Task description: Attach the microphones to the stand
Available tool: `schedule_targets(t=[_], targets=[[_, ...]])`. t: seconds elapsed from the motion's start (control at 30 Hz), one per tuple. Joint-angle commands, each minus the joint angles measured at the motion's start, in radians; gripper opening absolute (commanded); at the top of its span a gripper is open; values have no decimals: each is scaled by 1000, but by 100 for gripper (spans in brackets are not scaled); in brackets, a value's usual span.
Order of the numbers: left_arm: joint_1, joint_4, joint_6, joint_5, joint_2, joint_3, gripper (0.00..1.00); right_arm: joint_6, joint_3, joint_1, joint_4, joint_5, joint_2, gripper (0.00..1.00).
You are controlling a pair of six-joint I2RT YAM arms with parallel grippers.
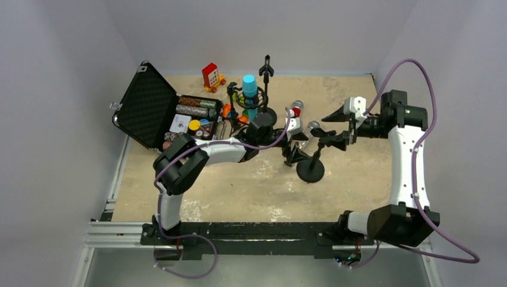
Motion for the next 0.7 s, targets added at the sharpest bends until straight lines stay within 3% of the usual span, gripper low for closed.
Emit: schedule_targets(t=[0.0, 0.23, 0.33, 0.57, 0.67], targets=[[-25, 162, -35, -3, 3, 54, 83, 88, 63, 21, -20, 56, 30, 63], [-52, 131, -4, -53, 17, 27, 80, 134, 93, 67, -11, 141, 69, 53], [-54, 134, 14, -89, -6, -19, 79, 144, 106, 84, -7, 178, 83, 42], [-52, 74, 93, -190, -192, -214, 78, 43, 131, 103, -15, 279, 73, 22], [-52, -7, 123, -236, -276, -295, 78, -27, 138, 104, -17, 341, 59, 19]])
